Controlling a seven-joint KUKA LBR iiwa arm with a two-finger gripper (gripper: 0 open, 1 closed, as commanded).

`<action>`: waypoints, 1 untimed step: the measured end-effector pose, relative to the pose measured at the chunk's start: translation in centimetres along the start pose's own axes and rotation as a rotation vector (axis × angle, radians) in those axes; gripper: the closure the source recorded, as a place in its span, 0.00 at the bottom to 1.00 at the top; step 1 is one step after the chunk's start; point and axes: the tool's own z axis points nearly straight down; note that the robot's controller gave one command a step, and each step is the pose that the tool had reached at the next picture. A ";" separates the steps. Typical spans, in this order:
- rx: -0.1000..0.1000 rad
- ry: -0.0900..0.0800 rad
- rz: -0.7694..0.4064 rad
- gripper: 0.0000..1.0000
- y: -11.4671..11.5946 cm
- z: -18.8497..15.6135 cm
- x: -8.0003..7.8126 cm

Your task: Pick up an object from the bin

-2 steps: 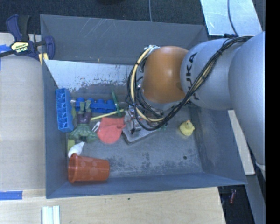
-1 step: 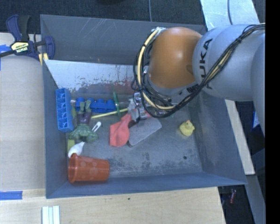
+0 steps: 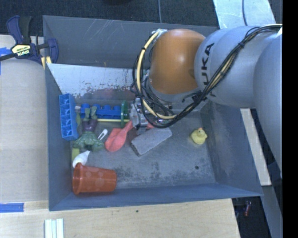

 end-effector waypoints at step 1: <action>0.002 -0.007 -0.269 1.00 -0.4 -1.0 -0.4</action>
Offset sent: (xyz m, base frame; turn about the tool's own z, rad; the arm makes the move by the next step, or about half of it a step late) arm -0.0031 -0.0071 0.2045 -0.2513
